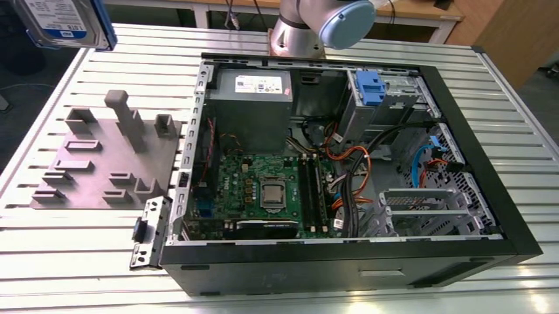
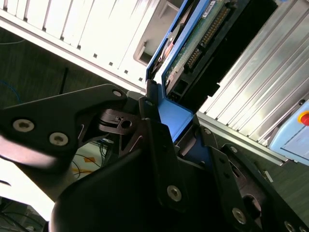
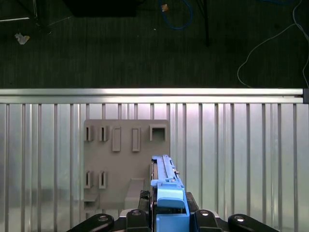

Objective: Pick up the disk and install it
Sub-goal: 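Pick up the disk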

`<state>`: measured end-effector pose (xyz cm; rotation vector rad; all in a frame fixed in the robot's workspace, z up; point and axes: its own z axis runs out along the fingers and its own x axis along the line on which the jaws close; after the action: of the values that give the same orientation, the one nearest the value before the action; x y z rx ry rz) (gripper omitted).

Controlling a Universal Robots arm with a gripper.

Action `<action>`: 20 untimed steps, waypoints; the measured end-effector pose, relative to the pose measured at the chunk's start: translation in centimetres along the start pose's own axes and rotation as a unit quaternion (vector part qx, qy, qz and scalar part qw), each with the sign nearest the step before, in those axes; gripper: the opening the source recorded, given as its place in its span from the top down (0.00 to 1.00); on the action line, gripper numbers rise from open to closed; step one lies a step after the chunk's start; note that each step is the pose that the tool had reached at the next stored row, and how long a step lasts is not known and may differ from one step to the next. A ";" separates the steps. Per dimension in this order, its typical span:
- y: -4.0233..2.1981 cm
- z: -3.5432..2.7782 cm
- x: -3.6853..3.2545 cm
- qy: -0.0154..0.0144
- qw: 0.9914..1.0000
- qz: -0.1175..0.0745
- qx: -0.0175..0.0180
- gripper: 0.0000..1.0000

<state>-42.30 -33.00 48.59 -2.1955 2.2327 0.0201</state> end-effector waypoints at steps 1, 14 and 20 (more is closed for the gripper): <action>-0.02 0.00 0.00 0.000 1.000 0.000 0.000 0.64; -0.36 0.00 -0.01 0.000 1.000 0.000 0.000 0.64; -0.51 0.00 -0.01 0.000 1.000 0.000 0.000 0.64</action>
<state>-41.78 -33.00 48.60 -2.1956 2.2327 0.0201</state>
